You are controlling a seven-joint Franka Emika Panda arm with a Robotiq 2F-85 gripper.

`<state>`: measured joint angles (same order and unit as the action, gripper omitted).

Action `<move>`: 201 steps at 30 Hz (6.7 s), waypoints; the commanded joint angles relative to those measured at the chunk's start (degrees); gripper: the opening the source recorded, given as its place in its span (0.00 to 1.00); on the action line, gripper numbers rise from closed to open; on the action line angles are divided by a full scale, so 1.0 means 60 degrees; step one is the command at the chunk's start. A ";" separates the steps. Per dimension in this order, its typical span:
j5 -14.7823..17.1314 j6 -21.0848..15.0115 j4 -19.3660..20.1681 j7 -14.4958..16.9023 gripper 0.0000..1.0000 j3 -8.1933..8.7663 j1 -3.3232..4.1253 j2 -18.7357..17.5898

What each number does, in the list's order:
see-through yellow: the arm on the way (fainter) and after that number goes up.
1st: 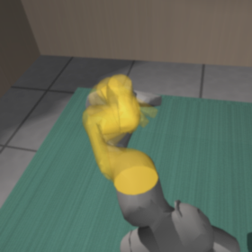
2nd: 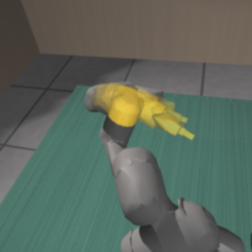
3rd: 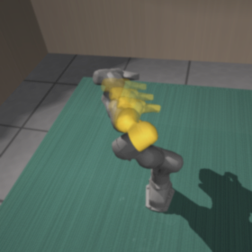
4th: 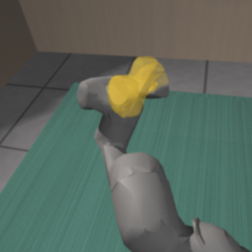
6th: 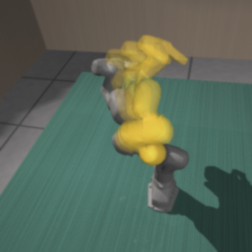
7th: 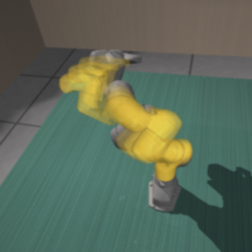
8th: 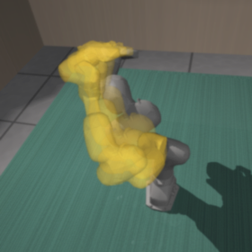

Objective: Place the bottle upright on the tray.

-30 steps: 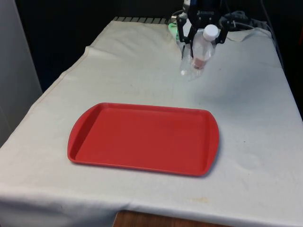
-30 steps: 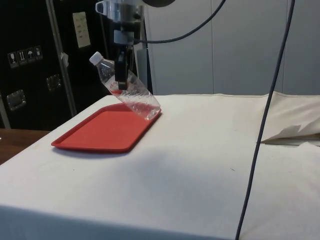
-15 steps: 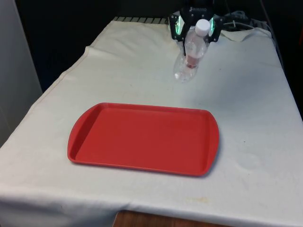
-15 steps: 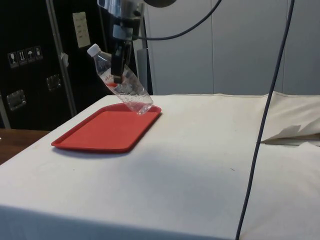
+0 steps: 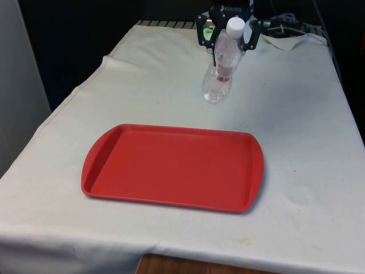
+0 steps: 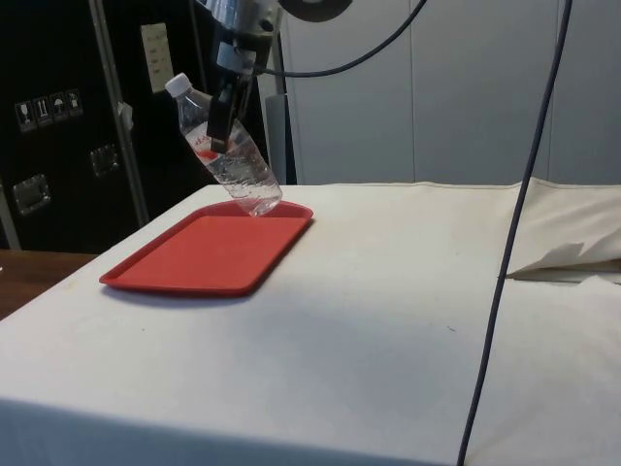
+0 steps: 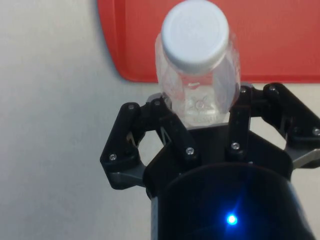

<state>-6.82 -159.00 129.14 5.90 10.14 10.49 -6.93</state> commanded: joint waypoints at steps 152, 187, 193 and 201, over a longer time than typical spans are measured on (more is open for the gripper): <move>0.1289 -0.7792 -0.0201 -0.2330 0.35 0.0497 -0.0372 -0.3180; 0.0773 -0.7678 -0.0411 -0.3084 0.35 0.0430 -0.0640 -0.3715; 0.0831 -0.7620 -0.0659 -0.3094 0.35 0.0449 -0.0621 -0.3925; 0.0821 -0.7563 -0.1155 -0.3247 0.35 0.0458 -0.0668 -0.4354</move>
<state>-1.55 -204.49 122.67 -13.12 13.46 7.05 -32.77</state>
